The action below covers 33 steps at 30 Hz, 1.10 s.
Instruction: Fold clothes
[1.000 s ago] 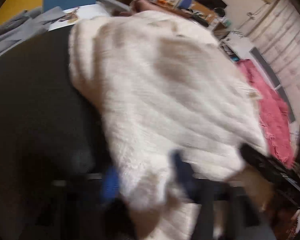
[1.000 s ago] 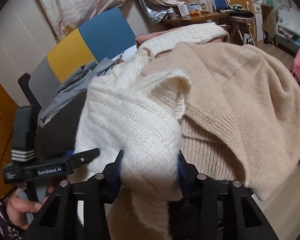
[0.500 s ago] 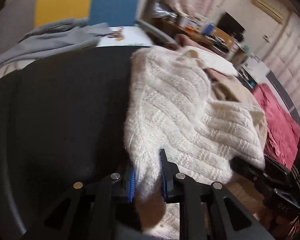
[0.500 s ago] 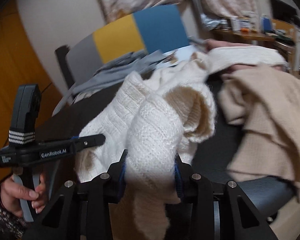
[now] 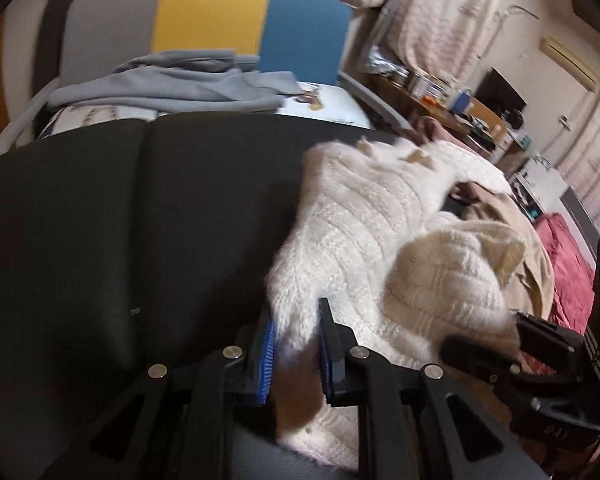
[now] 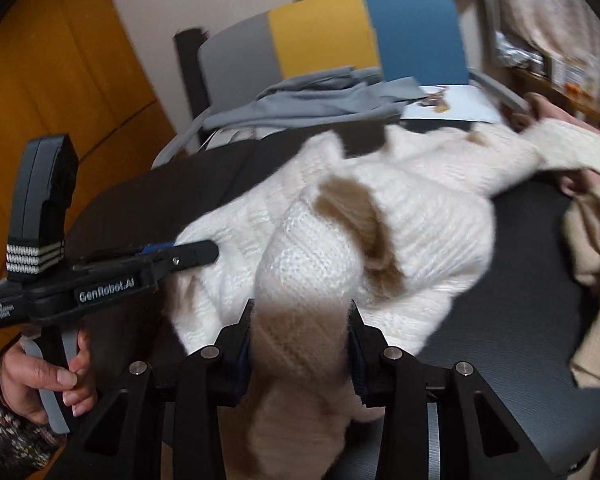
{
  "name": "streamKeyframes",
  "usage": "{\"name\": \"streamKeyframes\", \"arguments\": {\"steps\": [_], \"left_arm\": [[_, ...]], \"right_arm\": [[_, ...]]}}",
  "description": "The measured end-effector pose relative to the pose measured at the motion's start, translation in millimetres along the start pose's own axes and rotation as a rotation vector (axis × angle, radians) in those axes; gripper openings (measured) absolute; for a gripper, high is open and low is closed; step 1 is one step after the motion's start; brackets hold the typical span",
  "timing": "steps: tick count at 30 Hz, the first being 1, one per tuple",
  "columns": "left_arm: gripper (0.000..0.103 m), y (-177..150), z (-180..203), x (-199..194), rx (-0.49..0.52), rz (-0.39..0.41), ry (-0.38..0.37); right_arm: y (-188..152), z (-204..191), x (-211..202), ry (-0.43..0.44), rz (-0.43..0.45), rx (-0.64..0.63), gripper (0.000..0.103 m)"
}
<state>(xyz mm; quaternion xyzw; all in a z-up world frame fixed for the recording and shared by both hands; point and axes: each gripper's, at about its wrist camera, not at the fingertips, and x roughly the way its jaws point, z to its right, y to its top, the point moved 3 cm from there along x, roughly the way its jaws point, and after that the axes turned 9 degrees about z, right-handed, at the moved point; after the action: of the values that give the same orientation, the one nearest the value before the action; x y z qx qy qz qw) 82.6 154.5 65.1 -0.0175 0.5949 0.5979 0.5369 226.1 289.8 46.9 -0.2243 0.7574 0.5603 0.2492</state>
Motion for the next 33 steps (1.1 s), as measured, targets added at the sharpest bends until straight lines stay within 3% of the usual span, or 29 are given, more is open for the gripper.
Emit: {"name": "streamKeyframes", "arguments": {"steps": [2,4,9,11,13,16,18,19,22,26,27,29,33], "left_arm": [[0.017,0.9,-19.1,-2.4,-0.029,0.011,0.023],[0.004,-2.6,-41.6,-11.0,-0.049,0.017,0.052],[0.004,-17.8,-78.3,-25.0,-0.112,0.020,0.055],[0.008,-25.6,-88.2,-29.2,-0.133,0.019,0.037],[0.023,-29.5,-91.6,-26.5,-0.159,0.010,0.030],[0.024,-30.4,-96.6,-17.8,-0.228,-0.026,0.018],[0.026,-28.9,-99.3,-9.0,-0.284,-0.057,0.000],[0.030,-27.3,-98.8,-5.4,-0.292,-0.061,-0.007],[0.037,-19.1,-87.0,4.5,-0.267,-0.061,-0.023],[0.040,1.6,-64.4,11.1,-0.121,-0.046,0.055],[0.041,9.0,-60.0,11.4,-0.075,-0.032,0.094],[0.042,22.8,-53.4,11.6,-0.032,-0.019,0.101],[0.050,40.4,-36.8,23.8,-0.013,-0.037,0.055]], "right_arm": [[-3.8,-15.2,18.0,0.030,-0.041,-0.001,0.040],[-6.8,-27.6,33.2,0.060,-0.075,0.008,0.040],[-9.4,-62.7,61.0,0.118,-0.115,-0.035,0.040],[-10.1,-75.2,69.9,0.147,-0.127,-0.055,0.040],[-11.1,-81.3,74.2,0.167,-0.133,-0.053,0.040],[-12.8,-77.5,64.7,0.187,-0.131,-0.022,0.040],[-13.7,-66.5,47.4,0.199,-0.108,-0.003,0.048],[-15.0,-60.2,36.4,0.198,-0.095,-0.008,0.058],[-15.5,-33.9,-2.9,0.148,-0.019,-0.032,0.067],[-7.6,9.8,-45.9,-0.001,0.107,0.000,0.075],[-3.4,20.2,-48.0,-0.012,0.118,0.022,0.076],[5.1,38.1,-45.3,-0.024,0.117,0.055,0.076],[26.3,46.5,-19.4,0.008,0.112,0.097,0.076]]}}
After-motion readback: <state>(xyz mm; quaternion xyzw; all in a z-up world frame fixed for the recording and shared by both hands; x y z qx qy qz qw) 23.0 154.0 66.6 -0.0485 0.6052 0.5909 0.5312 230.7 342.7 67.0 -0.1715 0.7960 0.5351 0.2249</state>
